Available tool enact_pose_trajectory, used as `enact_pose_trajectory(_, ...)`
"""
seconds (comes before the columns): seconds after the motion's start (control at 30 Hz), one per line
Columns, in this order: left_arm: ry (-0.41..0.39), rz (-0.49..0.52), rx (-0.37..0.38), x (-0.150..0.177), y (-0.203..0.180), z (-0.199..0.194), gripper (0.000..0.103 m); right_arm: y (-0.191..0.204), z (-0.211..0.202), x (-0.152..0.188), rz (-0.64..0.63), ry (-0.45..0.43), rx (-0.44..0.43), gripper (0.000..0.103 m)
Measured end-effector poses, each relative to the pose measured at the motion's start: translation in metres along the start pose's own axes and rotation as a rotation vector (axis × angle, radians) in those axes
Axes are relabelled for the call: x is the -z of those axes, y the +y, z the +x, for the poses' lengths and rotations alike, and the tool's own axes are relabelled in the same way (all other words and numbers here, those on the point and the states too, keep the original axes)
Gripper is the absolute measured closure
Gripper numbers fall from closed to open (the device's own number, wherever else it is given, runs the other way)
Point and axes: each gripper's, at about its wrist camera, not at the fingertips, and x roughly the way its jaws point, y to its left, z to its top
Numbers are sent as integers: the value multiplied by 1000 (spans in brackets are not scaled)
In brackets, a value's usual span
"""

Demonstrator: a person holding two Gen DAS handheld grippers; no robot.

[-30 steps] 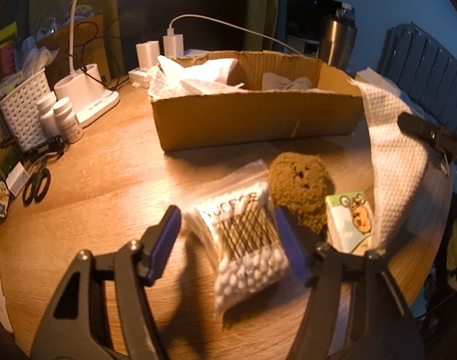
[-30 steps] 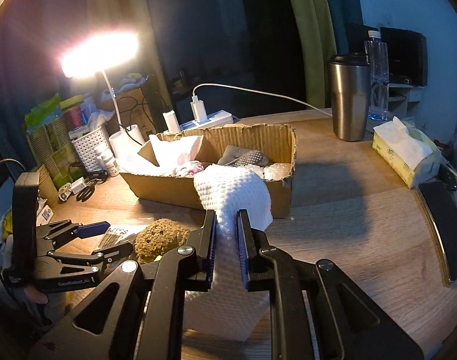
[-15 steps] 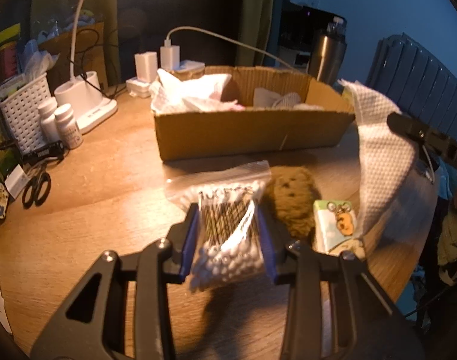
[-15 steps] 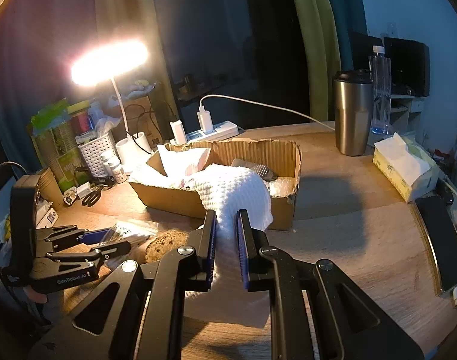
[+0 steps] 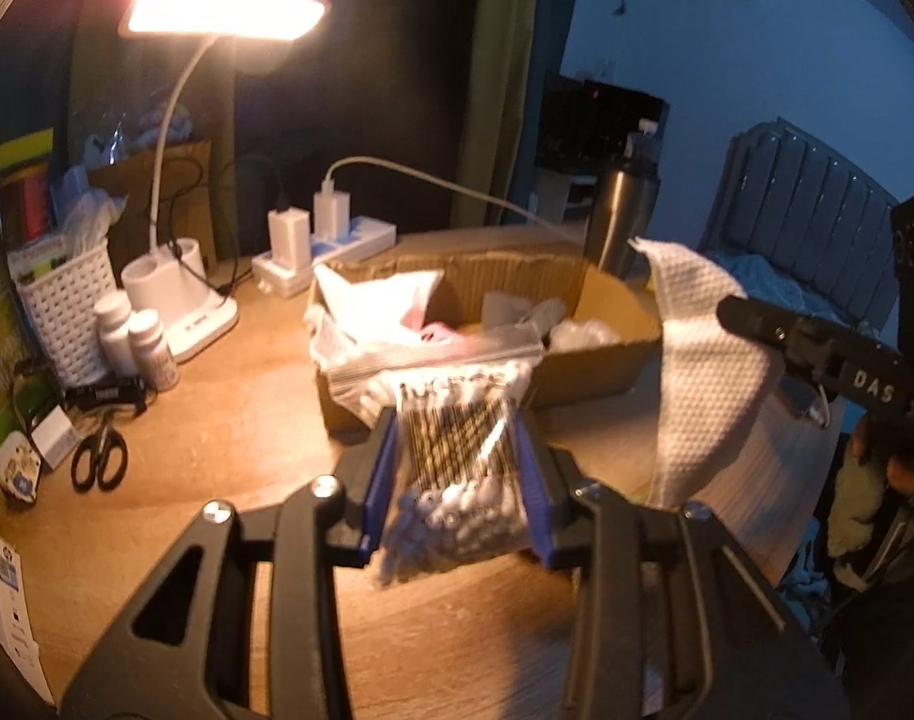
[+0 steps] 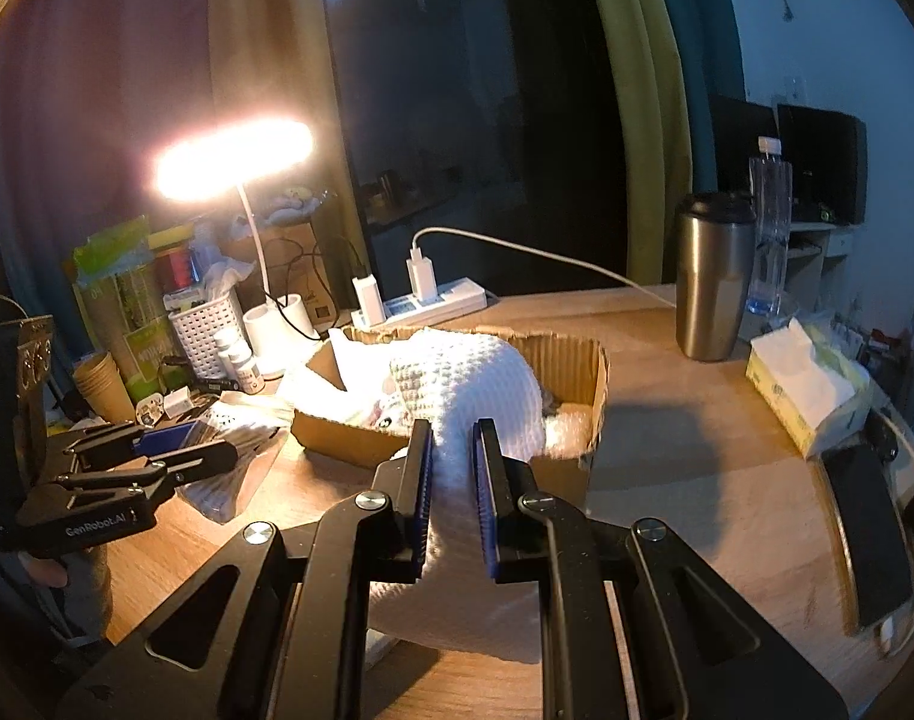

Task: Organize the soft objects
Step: 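Carry the paper towel and cotton swab bag over the cardboard box with both tools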

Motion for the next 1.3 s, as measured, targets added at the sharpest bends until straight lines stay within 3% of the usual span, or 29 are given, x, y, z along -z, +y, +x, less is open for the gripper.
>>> enact_pose_trajectory(0.53, -83, -2, 6, -41, -2, -2, 65, -18, 6, -34, -26, -55, 9, 88)
enact_pose_trajectory(1.3, -101, 0, 18, -88, -20, 48, 65, -48, 46, -69, -11, -120, -37, 88)
